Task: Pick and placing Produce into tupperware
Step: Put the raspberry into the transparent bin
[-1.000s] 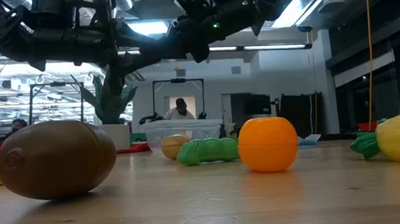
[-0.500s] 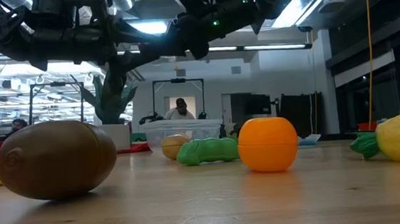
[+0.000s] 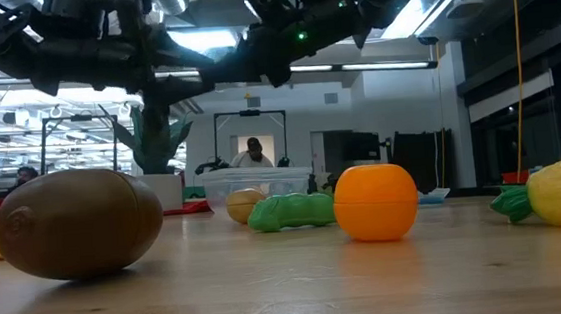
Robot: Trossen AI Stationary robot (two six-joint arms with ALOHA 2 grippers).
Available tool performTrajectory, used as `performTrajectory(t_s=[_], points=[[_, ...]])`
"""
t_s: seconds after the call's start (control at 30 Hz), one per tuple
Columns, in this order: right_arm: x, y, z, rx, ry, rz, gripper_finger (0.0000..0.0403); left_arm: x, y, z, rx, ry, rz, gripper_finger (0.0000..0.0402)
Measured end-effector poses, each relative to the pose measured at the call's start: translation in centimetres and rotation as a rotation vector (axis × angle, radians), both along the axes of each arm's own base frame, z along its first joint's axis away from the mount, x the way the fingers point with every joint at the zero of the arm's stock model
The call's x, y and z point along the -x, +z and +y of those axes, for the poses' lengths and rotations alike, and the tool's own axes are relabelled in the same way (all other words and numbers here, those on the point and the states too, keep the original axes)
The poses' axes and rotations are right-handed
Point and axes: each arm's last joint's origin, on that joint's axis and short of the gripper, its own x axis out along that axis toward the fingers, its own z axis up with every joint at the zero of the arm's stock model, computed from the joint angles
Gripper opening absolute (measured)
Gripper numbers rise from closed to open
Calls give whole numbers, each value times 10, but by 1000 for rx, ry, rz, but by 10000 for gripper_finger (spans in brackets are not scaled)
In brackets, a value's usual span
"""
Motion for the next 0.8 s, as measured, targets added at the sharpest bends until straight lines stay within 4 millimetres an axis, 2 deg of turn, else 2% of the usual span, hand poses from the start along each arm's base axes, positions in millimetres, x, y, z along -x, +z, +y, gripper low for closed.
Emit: performTrajectory(t_s=[0.1,0.2,0.57,0.8], points=[[1,-1,-8,13,-57,9,90,0,0,-3,1,-40,-1,152],[1,-1,-10,12,-60,7,90,0,1,-1,-5,-6,-14,151],[1,-2,-4,-32,6,11,90,0,3,0,-56,12,-25,129],[0,-2,2,-2,24,14,90,0,2,0,-107,16,-21,120]])
